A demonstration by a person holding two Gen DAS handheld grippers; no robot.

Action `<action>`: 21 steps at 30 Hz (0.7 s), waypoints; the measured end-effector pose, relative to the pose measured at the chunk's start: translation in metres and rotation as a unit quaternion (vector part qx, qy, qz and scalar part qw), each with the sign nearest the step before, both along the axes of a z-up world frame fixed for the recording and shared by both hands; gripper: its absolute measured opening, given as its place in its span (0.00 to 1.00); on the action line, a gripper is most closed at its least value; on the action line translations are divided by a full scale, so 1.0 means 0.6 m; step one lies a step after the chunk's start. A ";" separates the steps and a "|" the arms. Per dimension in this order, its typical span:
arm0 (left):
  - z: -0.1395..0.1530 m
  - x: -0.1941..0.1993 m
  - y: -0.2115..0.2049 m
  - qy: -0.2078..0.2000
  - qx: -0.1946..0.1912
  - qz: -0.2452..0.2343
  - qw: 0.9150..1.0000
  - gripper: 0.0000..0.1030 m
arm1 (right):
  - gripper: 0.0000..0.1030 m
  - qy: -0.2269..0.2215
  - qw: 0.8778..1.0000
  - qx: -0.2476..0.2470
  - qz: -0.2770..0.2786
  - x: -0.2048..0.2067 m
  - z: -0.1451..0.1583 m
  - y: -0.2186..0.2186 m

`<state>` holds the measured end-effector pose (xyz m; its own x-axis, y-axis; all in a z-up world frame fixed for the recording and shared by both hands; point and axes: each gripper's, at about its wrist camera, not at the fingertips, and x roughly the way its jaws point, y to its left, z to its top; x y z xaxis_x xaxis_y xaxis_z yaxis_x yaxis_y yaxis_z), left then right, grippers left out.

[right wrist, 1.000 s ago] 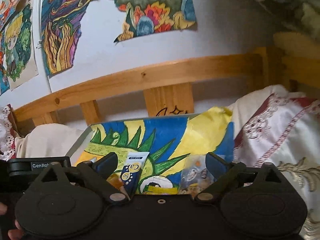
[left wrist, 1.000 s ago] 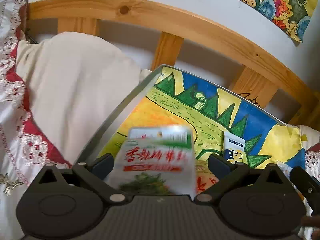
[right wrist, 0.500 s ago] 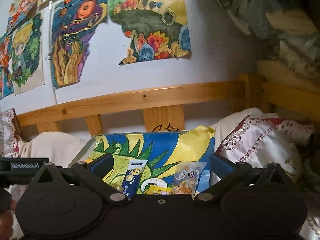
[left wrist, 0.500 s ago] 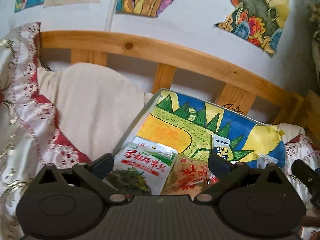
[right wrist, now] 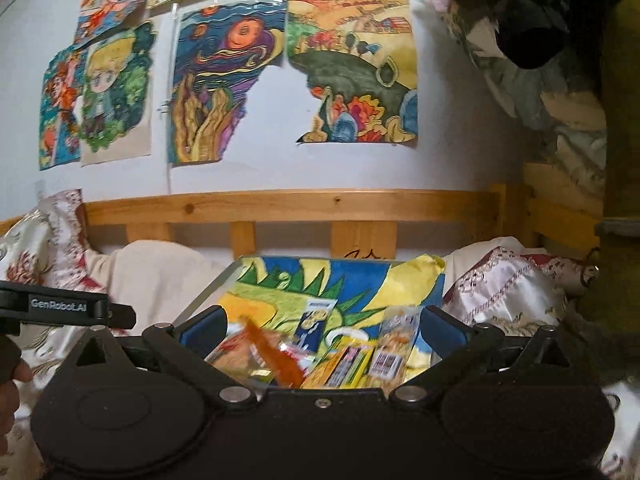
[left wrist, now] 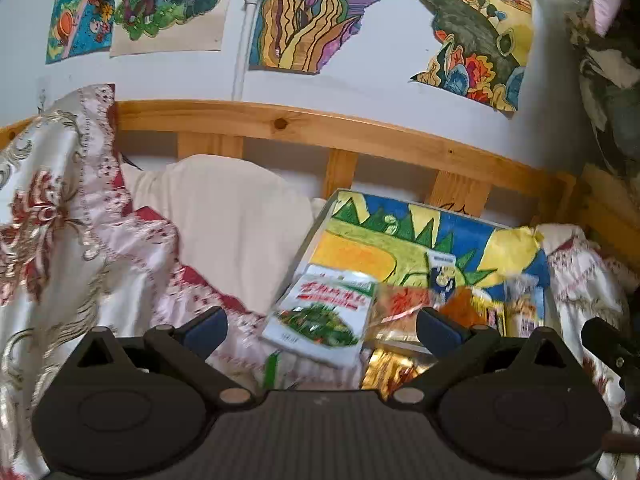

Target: Organize snacks

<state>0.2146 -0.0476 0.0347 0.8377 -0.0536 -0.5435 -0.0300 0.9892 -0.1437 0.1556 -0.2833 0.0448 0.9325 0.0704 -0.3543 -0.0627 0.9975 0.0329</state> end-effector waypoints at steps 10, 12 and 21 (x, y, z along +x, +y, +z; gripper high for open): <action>-0.032 -0.103 0.050 -0.008 0.008 -0.010 1.000 0.99 | 0.99 0.056 0.998 0.002 -0.011 -0.093 -0.028 0.053; -0.036 -0.109 0.054 -0.004 0.012 -0.013 1.000 0.99 | 0.99 0.065 0.998 -0.006 -0.007 -0.105 -0.036 0.067; -0.061 -0.131 0.064 0.002 0.028 -0.027 0.999 0.99 | 0.99 0.086 0.996 -0.024 -0.012 -0.131 -0.051 0.088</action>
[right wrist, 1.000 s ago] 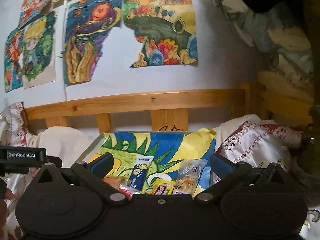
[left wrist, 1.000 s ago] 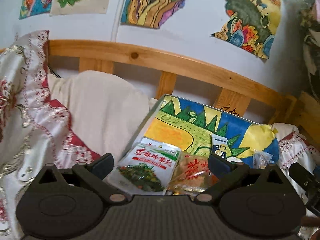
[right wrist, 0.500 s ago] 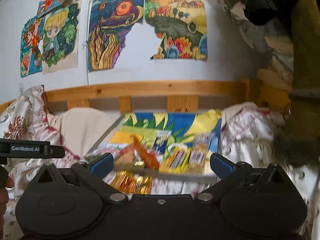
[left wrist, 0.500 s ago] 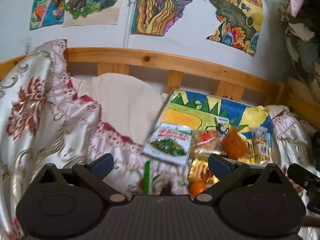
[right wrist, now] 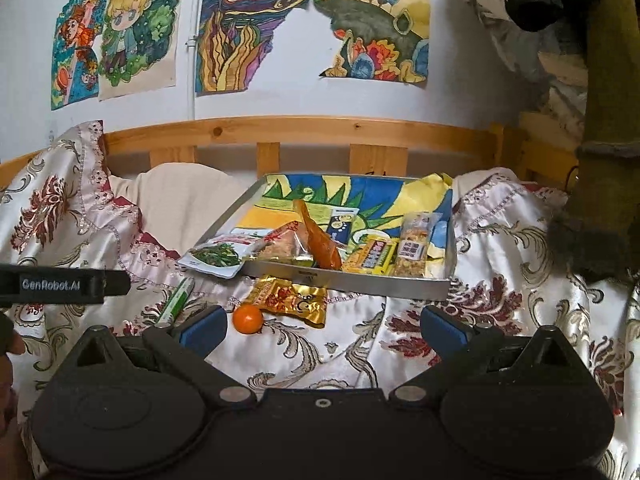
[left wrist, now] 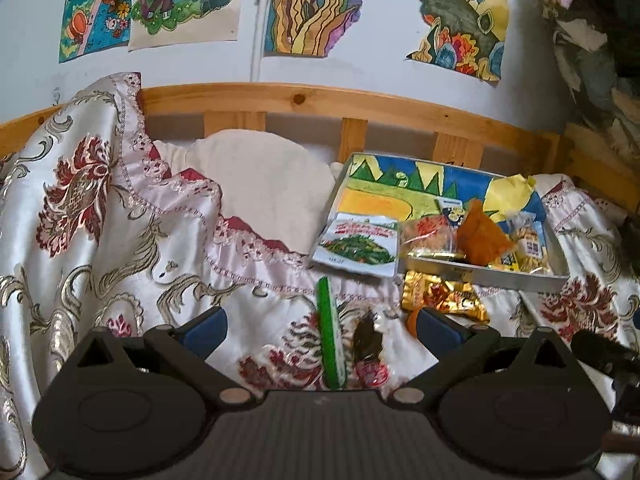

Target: Organize snacks

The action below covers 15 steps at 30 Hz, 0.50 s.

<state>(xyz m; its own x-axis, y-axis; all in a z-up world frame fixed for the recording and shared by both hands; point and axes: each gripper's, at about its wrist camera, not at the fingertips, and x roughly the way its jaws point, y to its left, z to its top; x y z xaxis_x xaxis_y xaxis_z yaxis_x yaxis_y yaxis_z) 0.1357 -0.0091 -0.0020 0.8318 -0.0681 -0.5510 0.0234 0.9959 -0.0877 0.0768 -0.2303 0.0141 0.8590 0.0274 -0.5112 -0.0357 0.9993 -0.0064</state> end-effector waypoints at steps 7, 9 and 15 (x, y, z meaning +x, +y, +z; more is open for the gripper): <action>-0.046 -0.012 0.006 0.044 0.045 0.010 0.998 0.99 | 0.99 0.051 0.999 -0.002 -0.001 0.013 -0.021 0.003; -0.057 -0.016 0.003 0.049 0.062 0.002 0.997 0.99 | 0.99 0.061 0.998 -0.003 0.001 0.015 -0.026 0.005; -0.060 -0.014 -0.005 0.046 0.076 -0.015 0.996 0.99 | 0.99 0.071 0.997 -0.011 0.010 0.017 -0.032 0.013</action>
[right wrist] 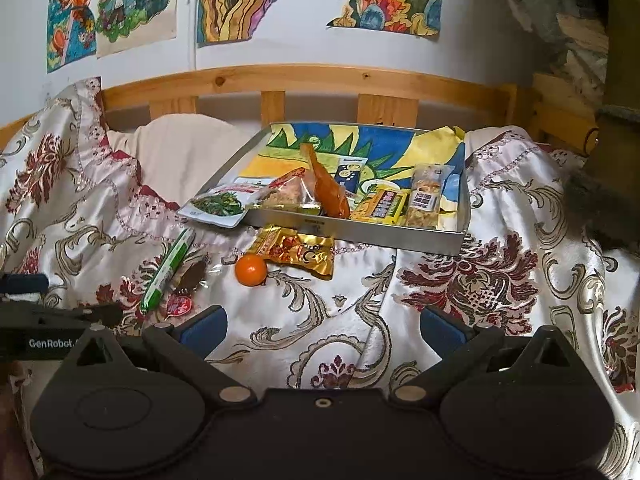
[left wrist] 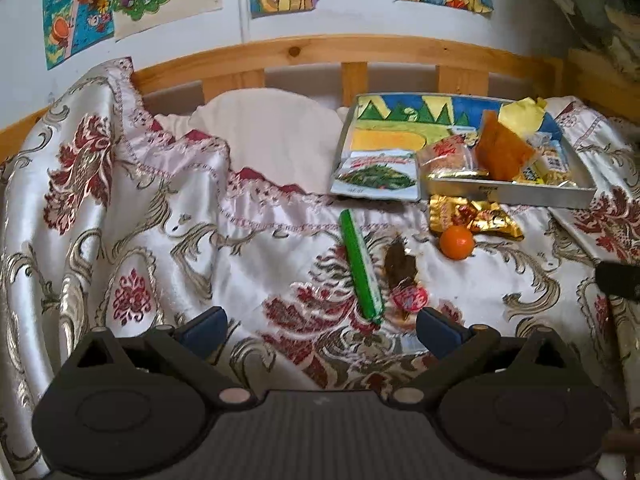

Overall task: Organize snacks
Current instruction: 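Grasp the green stick with the left tool while the right tool grasps the mandarin orange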

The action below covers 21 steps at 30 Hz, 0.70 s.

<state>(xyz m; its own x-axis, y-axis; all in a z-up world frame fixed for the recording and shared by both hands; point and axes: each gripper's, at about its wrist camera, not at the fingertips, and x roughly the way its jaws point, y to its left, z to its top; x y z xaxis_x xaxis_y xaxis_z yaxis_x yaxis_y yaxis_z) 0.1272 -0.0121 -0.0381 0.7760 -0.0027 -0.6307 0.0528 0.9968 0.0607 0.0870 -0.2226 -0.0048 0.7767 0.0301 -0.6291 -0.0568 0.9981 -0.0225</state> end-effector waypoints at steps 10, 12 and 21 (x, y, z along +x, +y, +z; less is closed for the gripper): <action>0.007 0.037 0.030 0.012 -0.032 -0.030 0.999 0.99 | 0.99 -0.017 1.000 0.008 0.024 0.009 -0.003 0.014; 0.010 0.054 0.033 0.017 -0.023 -0.040 0.999 0.99 | 0.99 -0.026 0.999 0.006 0.024 0.012 -0.006 0.018; 0.014 0.116 0.040 0.024 -0.032 -0.045 0.998 0.99 | 0.99 -0.030 0.999 -0.001 0.026 0.033 -0.024 0.027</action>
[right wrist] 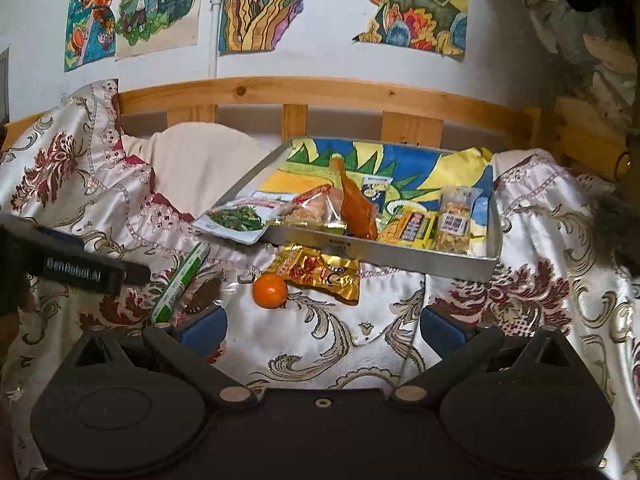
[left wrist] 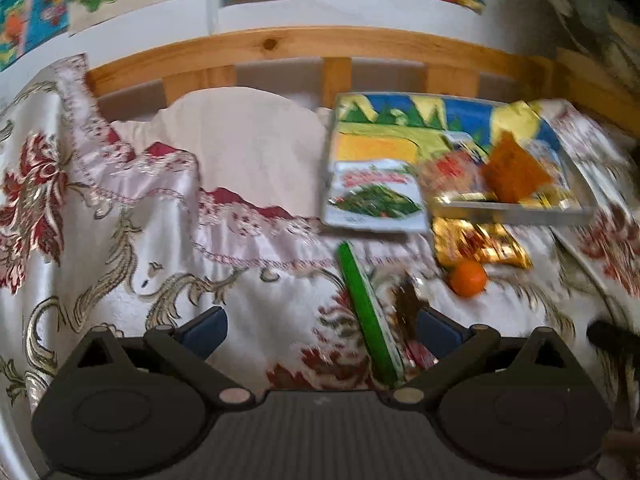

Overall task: Organize snacks
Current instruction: 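Grasp the green stick with the left tool while the right tool grasps the mandarin orange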

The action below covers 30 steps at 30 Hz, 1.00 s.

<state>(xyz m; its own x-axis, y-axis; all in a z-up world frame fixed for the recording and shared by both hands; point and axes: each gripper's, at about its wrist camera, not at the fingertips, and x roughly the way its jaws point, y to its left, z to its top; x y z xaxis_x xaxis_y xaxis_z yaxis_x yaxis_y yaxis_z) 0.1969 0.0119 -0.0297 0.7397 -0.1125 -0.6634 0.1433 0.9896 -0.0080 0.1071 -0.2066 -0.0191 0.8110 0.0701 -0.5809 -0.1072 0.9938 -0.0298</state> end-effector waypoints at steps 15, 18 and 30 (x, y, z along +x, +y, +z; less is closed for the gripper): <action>-0.018 0.018 0.025 0.010 -0.080 0.005 0.997 0.99 | 0.99 0.003 1.000 0.001 0.005 0.035 -0.018 0.006; -0.019 0.026 0.031 0.026 -0.098 -0.039 0.994 0.99 | 0.99 0.009 0.999 0.020 0.038 0.048 -0.022 0.005; -0.037 0.049 0.011 0.025 -0.107 -0.098 0.989 0.99 | 0.98 0.006 0.993 -0.019 0.117 0.128 -0.060 0.000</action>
<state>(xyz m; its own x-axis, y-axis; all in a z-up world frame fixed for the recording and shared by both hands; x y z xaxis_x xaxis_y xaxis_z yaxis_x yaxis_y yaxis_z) 0.2263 0.0187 -0.0517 0.6569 -0.3917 -0.6442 0.3257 0.9180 -0.2260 0.1840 -0.2067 -0.0549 0.7679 0.2332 -0.5967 -0.3348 0.9401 -0.0635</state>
